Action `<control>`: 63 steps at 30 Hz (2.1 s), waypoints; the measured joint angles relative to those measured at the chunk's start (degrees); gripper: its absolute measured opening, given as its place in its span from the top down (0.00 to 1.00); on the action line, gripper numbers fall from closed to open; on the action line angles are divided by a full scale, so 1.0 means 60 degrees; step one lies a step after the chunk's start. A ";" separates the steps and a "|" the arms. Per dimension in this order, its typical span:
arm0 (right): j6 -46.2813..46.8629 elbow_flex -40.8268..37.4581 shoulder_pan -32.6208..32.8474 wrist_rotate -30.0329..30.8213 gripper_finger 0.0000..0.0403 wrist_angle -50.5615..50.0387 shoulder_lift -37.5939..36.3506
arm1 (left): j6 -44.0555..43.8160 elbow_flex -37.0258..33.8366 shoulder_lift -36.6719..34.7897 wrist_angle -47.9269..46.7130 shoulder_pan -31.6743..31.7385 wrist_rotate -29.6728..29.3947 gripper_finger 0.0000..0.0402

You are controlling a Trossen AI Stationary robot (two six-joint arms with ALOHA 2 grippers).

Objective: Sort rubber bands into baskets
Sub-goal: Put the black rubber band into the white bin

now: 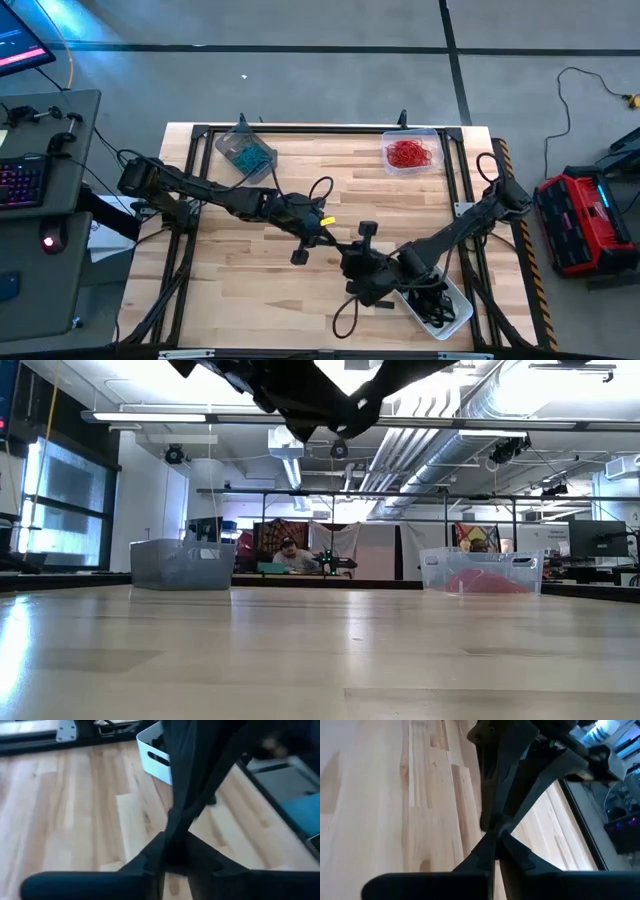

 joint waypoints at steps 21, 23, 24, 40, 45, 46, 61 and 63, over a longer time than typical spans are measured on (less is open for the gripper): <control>0.9326 0.1987 0.2386 -0.6098 1.00 -0.7947 -0.0002 | -0.0078 -0.1083 0.0004 0.2196 -0.0055 0.0149 0.59; 0.9890 0.1910 0.2583 -0.6584 1.00 -0.8119 -0.0007 | -0.0092 -0.1118 0.0004 0.2166 -0.0055 0.0156 0.59; 1.0063 0.1833 0.2644 -0.6729 1.00 -0.8110 -0.0007 | -0.0092 -0.1118 0.0004 0.2186 -0.0055 0.0160 0.59; 1.0317 -0.0575 0.1961 -0.7726 0.98 -0.6026 -0.0004 | -0.0245 -0.1115 0.0004 0.1939 -0.0058 0.0164 0.59; 1.0152 -0.0454 0.1927 -0.7733 0.85 -0.6163 -0.0004 | -0.0344 -0.1115 0.0004 0.1920 -0.0058 0.0164 0.59; 1.0148 -0.0342 0.1927 -0.7715 0.81 -0.6220 -0.0004 | -0.0348 -0.1115 0.0004 0.1920 -0.0058 0.0164 0.59; 0.7501 0.1171 0.1978 -0.5691 0.55 -0.4509 0.0182 | -0.0496 -0.1115 -0.0004 0.1876 -0.0058 0.0164 0.59; 0.7072 0.1171 0.1856 -0.5748 0.55 -0.4378 0.0478 | -0.0496 -0.1115 -0.0004 0.1867 -0.0058 0.0164 0.59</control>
